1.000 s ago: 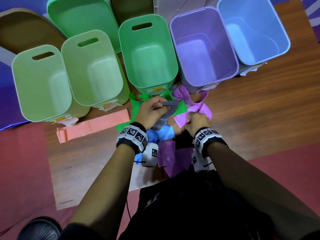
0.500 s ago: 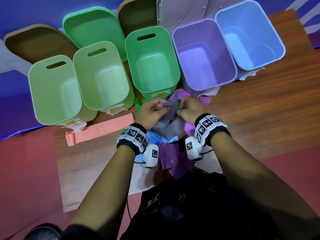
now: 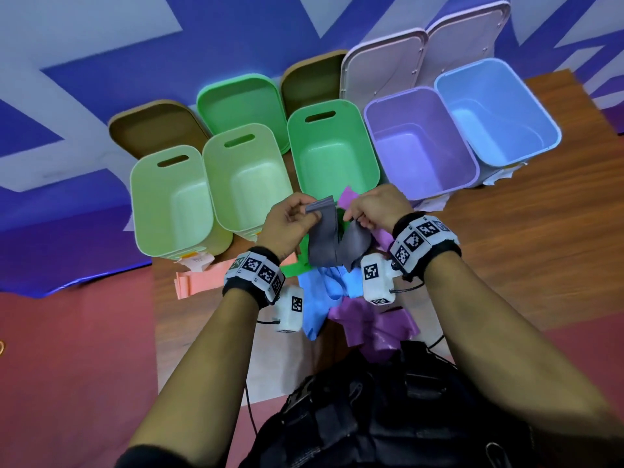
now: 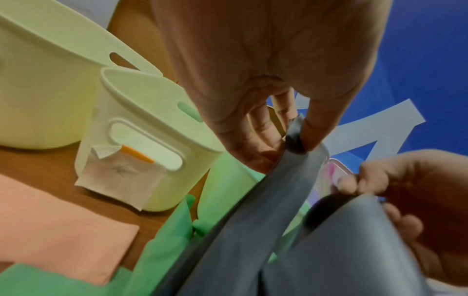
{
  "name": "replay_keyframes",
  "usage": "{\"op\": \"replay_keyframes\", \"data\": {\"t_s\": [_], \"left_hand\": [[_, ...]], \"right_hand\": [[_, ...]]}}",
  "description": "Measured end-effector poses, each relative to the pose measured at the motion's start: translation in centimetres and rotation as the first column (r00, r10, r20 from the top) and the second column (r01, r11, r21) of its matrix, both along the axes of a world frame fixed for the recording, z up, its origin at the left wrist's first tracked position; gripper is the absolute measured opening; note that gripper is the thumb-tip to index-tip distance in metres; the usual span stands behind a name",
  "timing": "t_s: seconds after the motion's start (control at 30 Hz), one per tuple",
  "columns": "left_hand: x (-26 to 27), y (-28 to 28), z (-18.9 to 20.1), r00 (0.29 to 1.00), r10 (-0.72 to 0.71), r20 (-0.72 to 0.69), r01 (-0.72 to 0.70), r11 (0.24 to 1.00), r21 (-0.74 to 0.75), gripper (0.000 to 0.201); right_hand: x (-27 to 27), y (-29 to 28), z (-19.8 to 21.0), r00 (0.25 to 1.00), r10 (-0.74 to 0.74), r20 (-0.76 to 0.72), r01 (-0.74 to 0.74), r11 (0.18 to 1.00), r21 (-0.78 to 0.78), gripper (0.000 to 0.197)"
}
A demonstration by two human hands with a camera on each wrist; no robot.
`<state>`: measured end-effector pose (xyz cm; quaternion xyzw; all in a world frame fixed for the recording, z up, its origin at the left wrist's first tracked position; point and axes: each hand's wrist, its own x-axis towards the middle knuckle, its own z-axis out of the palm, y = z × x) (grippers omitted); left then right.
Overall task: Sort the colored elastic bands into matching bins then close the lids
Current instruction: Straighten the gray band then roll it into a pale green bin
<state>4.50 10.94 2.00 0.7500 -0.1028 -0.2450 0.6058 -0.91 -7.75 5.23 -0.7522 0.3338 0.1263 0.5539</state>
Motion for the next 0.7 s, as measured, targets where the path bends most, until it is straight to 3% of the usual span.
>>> {"op": "replay_keyframes", "data": {"t_s": [0.17, 0.43, 0.57, 0.7], "left_hand": [[0.9, 1.5, 1.2, 0.996, -0.059, 0.072, 0.058, 0.998, 0.016, 0.047], [2.3, 2.0, 2.9, 0.964, -0.216, 0.157, 0.196, 0.971, 0.136, 0.046], [2.3, 1.8, 2.9, 0.949, -0.28, 0.146, 0.262, 0.956, 0.133, 0.05], [2.2, 1.4, 2.6, 0.941, -0.324, 0.096, 0.311, 0.942, 0.128, 0.042]], "right_hand": [[1.1, 0.9, 3.0, 0.979, -0.174, 0.108, 0.146, 0.963, 0.226, 0.013], [1.6, 2.2, 6.7, 0.942, -0.273, 0.193, 0.199, 0.921, 0.335, 0.014], [1.5, 2.4, 7.7, 0.934, -0.294, 0.202, 0.215, 0.915, 0.341, 0.016], [0.8, 2.7, 8.5, 0.911, -0.363, 0.196, 0.271, 0.885, 0.379, 0.018]]}}
